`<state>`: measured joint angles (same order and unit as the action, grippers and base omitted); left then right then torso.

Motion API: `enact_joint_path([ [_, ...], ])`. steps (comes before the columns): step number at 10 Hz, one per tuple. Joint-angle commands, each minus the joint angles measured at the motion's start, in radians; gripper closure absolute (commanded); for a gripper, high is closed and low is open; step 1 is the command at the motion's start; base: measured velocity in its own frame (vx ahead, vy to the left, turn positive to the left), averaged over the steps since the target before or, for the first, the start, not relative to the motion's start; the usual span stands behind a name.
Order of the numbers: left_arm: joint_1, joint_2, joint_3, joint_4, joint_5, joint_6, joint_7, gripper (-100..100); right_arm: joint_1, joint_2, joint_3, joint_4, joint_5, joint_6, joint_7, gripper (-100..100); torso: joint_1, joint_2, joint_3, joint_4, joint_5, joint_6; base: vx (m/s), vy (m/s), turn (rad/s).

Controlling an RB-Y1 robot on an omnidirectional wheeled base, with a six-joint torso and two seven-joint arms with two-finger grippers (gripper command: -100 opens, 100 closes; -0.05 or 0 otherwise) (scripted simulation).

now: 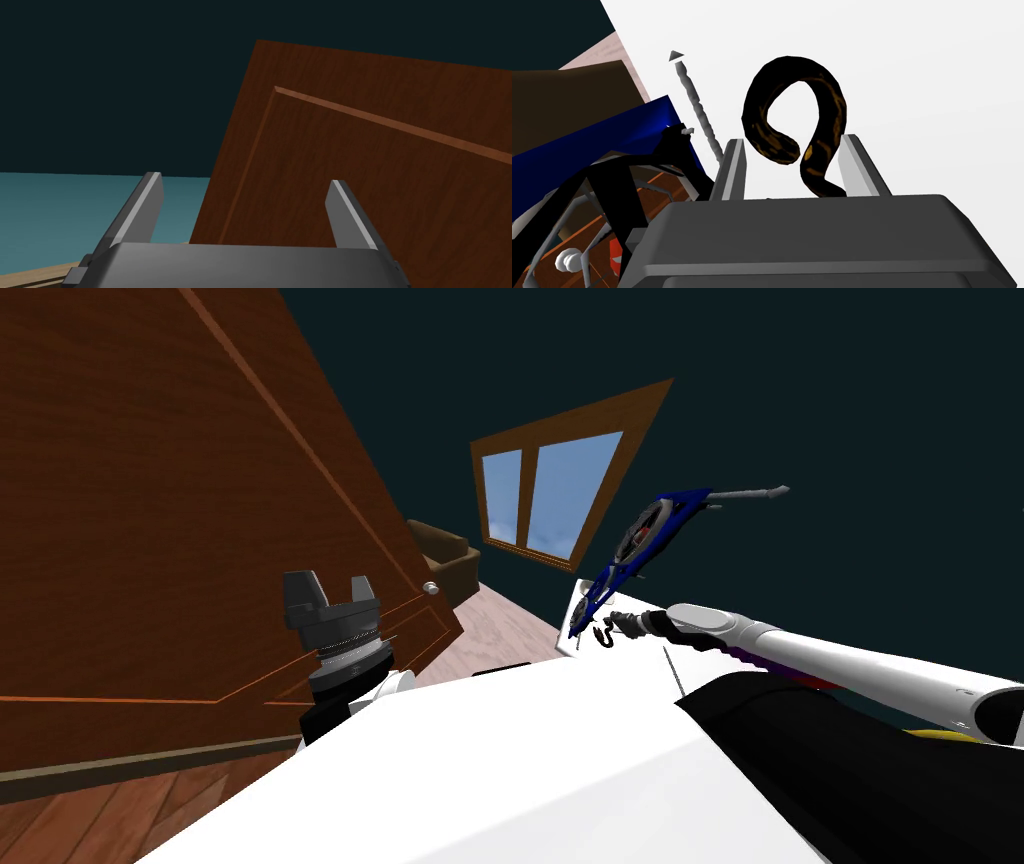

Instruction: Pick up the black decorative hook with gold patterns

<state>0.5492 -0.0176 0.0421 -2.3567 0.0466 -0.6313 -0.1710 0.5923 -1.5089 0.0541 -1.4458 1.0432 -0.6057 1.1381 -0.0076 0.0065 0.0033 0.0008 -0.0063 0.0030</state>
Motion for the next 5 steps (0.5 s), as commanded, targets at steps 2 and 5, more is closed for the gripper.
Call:
enact_joint_path([
  [2, 0.000, 0.000, 0.000, 0.000, 0.000, 0.000, 0.000, 0, 0.074, -0.019, -0.007, -0.012, -0.061, 0.041, -0.002, 100, 0.000, 0.000, 0.000, 0.000, -0.001, 0.003, -0.057, -0.026, 0.080],
  [5, 0.000, 0.000, 0.000, 0.000, 0.000, 0.000, 0.000, 0, 0.154, -0.055, -0.033, -0.038, -0.136, 0.096, 0.002, 100, 0.001, 0.000, 0.000, 0.000, 0.000, 0.003, -0.065, -0.014, 0.167],
])
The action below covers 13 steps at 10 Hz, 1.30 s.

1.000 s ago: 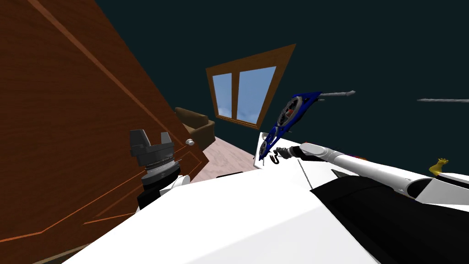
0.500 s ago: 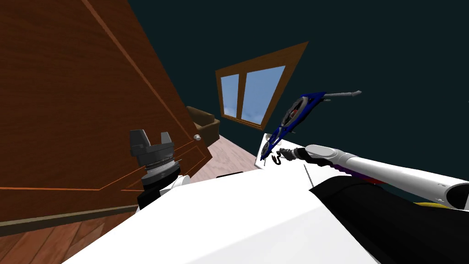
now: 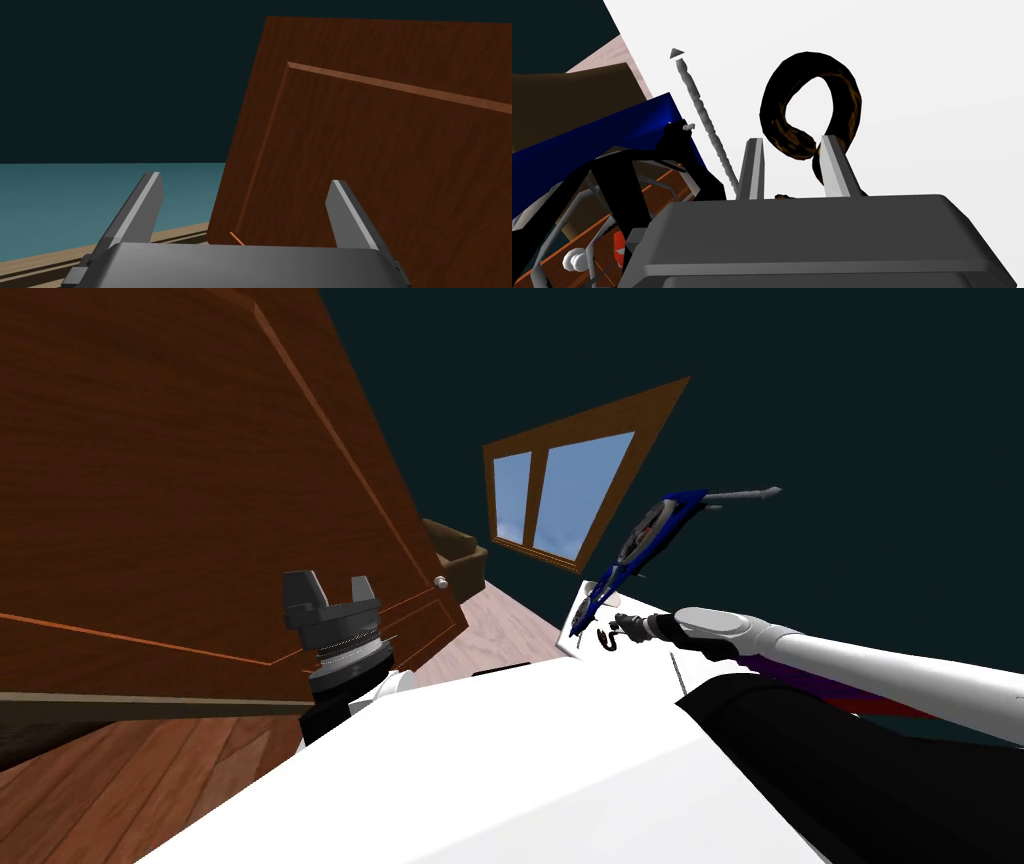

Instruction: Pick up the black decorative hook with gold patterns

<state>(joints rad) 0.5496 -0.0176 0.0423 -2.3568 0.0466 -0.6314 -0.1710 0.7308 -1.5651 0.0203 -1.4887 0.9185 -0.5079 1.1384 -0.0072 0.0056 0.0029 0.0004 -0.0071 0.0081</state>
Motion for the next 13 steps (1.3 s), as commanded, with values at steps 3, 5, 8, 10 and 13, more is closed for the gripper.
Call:
enact_joint_path([
  [3, 0.000, 0.000, 0.000, 0.000, 0.000, 0.000, 0.000, 0, 0.104, -0.035, -0.024, -0.020, -0.087, 0.053, 0.007, 100, 0.000, 0.001, 0.001, 0.001, 0.001, -0.002, -0.068, -0.016, 0.170],
  [5, 0.000, 0.000, 0.000, 0.000, 0.000, 0.000, 0.000, 0, 0.177, -0.072, -0.050, -0.045, -0.160, 0.108, 0.011, 100, 0.001, 0.000, 0.000, 0.000, 0.001, -0.004, -0.071, -0.004, 0.236],
  [8, 0.000, 0.000, 0.000, 0.000, 0.000, 0.000, 0.000, 0, 0.279, -0.108, -0.075, -0.070, -0.233, 0.163, 0.016, 100, 0.000, 0.001, 0.000, 0.001, 0.001, -0.004, -0.073, -0.019, 0.170],
  [10, 0.000, 0.000, 0.000, 0.000, 0.000, 0.000, 0.000, 0, 0.329, -0.145, -0.100, -0.095, -0.280, 0.211, 0.020, 100, -0.001, 0.000, 0.000, 0.000, 0.000, 0.001, -0.053, -0.010, 0.129],
  [13, 0.000, 0.000, 0.000, 0.000, 0.000, 0.000, 0.000, 0, 0.379, -0.145, -0.100, -0.095, -0.313, 0.218, 0.020, 100, 0.000, -0.001, -0.001, 0.000, 0.000, 0.001, -0.040, 0.000, 0.061],
])
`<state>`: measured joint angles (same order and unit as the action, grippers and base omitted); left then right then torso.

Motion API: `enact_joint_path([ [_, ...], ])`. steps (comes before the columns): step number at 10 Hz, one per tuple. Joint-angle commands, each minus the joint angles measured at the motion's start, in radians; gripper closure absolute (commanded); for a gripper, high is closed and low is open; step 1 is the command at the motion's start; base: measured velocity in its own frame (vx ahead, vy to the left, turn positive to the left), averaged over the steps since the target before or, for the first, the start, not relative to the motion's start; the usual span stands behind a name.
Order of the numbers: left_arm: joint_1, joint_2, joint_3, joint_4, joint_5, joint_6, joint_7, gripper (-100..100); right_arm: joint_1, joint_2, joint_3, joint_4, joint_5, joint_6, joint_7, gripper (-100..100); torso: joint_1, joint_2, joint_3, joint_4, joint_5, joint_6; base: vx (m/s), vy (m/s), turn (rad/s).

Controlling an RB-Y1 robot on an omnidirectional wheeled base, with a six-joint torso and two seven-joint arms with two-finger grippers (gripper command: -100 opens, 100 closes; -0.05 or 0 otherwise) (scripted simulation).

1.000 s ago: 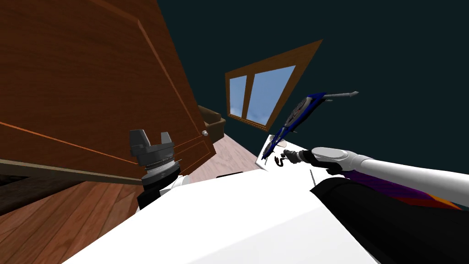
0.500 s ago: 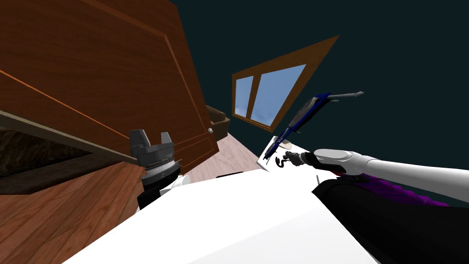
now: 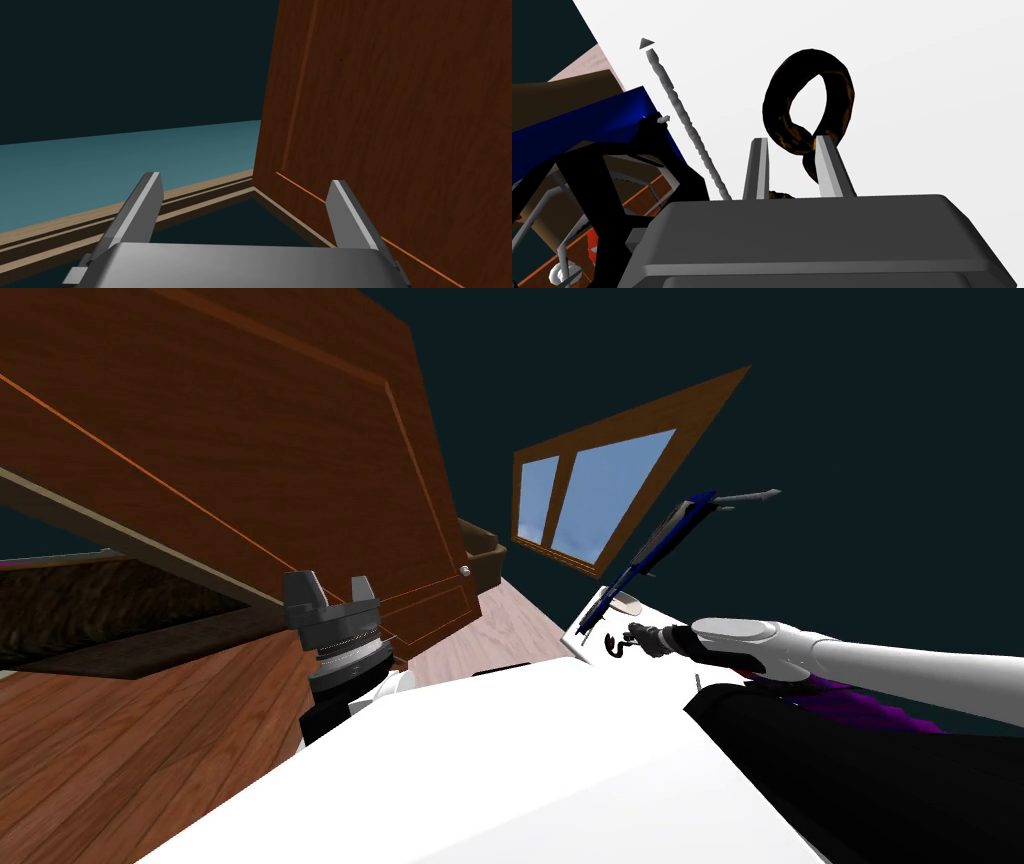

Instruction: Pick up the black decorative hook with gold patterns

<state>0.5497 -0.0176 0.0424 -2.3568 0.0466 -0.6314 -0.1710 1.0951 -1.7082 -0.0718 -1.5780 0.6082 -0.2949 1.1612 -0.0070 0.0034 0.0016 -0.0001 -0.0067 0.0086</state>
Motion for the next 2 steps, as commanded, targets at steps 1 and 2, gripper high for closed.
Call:
enact_joint_path([
  [1, 0.000, 0.000, 0.000, 0.000, 0.000, 0.000, 0.000, 0, 0.000, 0.000, 0.000, 0.000, 0.000, 0.000, 0.000, 100, 0.000, 0.000, 0.000, 0.000, 0.000, 0.000, -0.002, 0.002, -0.020],
  [2, 0.000, 0.000, 0.000, 0.000, 0.000, 0.000, 0.000, 0, 0.002, 0.000, 0.000, -0.001, 0.000, 0.001, 0.000, 0, 0.000, -0.001, -0.001, 0.000, 0.000, -0.001, 0.000, 0.000, 0.000],
])
